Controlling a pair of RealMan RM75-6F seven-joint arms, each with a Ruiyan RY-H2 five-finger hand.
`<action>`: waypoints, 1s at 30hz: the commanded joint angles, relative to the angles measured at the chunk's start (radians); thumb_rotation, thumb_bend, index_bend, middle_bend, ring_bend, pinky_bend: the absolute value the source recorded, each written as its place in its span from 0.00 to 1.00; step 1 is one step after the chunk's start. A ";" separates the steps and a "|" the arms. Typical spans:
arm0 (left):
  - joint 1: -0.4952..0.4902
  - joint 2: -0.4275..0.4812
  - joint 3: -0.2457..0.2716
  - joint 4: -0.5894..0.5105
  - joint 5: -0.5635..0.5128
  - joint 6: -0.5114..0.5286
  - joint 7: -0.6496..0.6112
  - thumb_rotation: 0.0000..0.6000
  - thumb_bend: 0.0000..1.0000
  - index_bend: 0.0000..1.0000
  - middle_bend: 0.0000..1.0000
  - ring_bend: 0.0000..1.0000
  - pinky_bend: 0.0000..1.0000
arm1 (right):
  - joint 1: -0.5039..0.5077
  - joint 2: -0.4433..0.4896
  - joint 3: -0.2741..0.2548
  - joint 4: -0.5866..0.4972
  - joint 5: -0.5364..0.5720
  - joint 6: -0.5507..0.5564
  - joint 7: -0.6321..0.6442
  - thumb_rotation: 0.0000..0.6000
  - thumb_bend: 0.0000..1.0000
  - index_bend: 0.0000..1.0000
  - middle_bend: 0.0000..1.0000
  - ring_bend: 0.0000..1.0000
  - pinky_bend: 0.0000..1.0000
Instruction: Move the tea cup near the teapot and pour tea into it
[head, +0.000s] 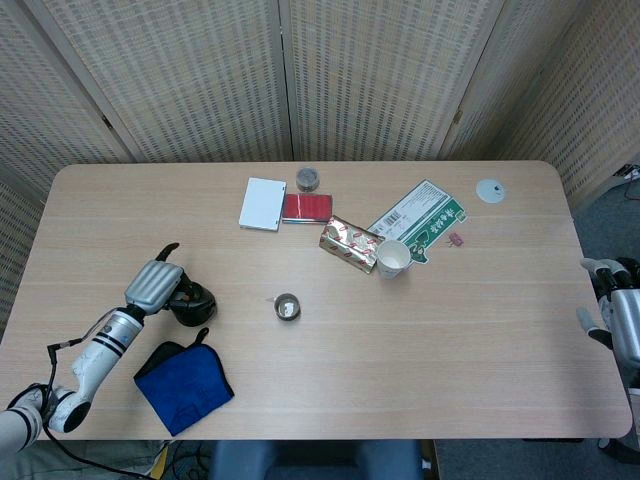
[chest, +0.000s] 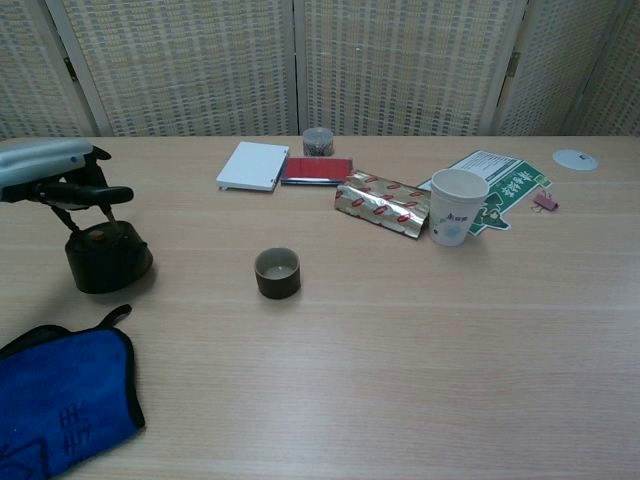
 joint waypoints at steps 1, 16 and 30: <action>0.012 0.009 -0.015 -0.018 -0.022 0.017 0.021 0.11 0.09 1.00 1.00 0.90 0.07 | -0.003 0.000 -0.001 0.001 -0.002 0.003 0.004 1.00 0.23 0.29 0.30 0.20 0.27; 0.054 0.016 -0.086 -0.101 -0.111 0.107 0.122 0.48 0.26 1.00 1.00 0.95 0.43 | -0.016 0.001 -0.005 0.003 -0.019 0.021 0.024 1.00 0.23 0.29 0.30 0.20 0.27; 0.053 0.033 -0.099 -0.158 -0.109 0.120 0.157 0.61 0.34 1.00 1.00 0.95 0.53 | -0.025 0.006 -0.002 0.009 -0.024 0.033 0.037 1.00 0.23 0.29 0.30 0.20 0.27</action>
